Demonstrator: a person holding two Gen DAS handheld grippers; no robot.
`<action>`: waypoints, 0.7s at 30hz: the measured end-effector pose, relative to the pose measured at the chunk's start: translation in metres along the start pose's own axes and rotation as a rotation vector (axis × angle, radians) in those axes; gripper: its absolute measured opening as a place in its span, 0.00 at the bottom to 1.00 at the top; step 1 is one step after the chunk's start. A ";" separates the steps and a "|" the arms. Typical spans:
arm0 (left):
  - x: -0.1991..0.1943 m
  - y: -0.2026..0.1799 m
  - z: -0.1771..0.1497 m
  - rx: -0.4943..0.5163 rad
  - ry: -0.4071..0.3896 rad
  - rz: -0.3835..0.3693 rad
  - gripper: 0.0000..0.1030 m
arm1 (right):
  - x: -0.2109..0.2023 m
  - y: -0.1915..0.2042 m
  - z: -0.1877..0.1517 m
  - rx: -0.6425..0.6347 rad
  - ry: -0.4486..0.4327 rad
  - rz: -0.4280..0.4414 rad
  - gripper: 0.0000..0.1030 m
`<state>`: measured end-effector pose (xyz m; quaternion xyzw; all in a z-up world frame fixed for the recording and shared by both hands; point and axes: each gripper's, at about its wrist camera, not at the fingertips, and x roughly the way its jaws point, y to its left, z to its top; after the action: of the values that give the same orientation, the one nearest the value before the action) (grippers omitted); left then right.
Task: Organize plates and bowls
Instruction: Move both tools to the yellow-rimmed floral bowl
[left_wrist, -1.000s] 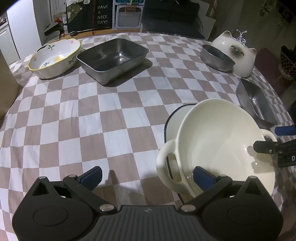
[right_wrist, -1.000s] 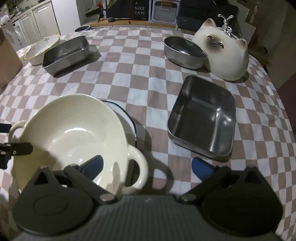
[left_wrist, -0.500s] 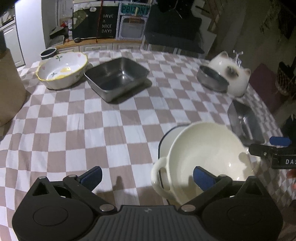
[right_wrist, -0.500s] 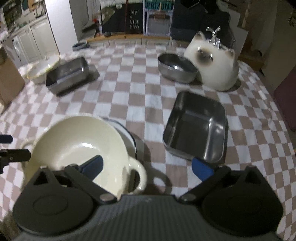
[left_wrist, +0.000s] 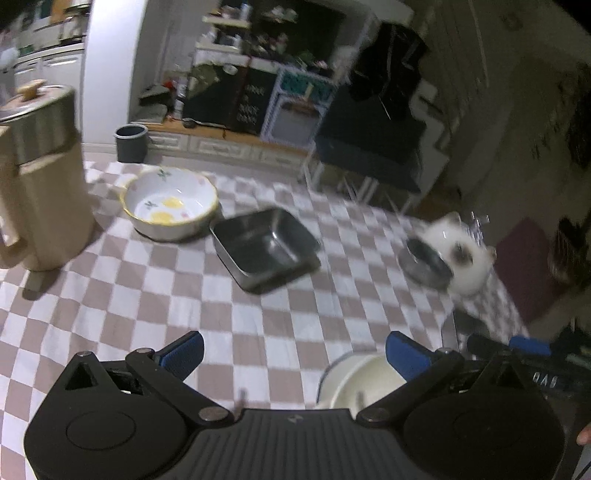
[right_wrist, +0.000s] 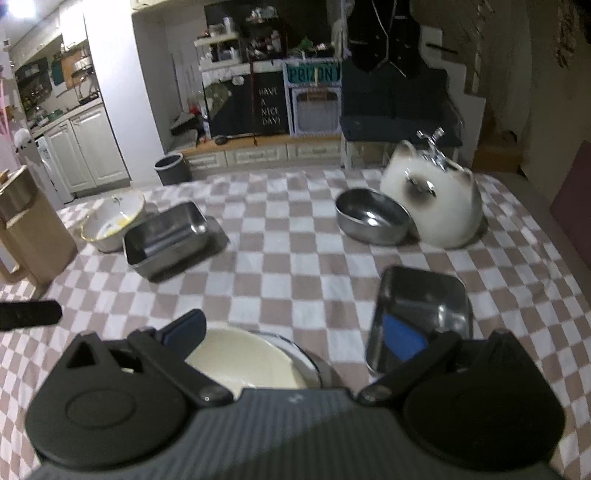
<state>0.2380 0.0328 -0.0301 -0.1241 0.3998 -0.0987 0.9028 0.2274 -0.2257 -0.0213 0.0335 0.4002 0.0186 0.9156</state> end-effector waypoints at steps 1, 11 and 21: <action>-0.002 0.004 0.002 -0.010 -0.012 0.006 1.00 | 0.000 0.005 0.002 -0.006 -0.012 0.005 1.00; 0.006 0.066 0.022 -0.205 -0.073 0.128 1.00 | 0.015 0.050 0.032 -0.050 -0.106 0.071 1.00; 0.034 0.116 0.033 -0.454 -0.154 0.182 0.99 | 0.051 0.101 0.060 -0.081 -0.136 0.151 1.00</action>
<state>0.2949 0.1380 -0.0675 -0.2943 0.3513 0.0852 0.8847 0.3050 -0.1243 -0.0103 0.0276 0.3323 0.1015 0.9373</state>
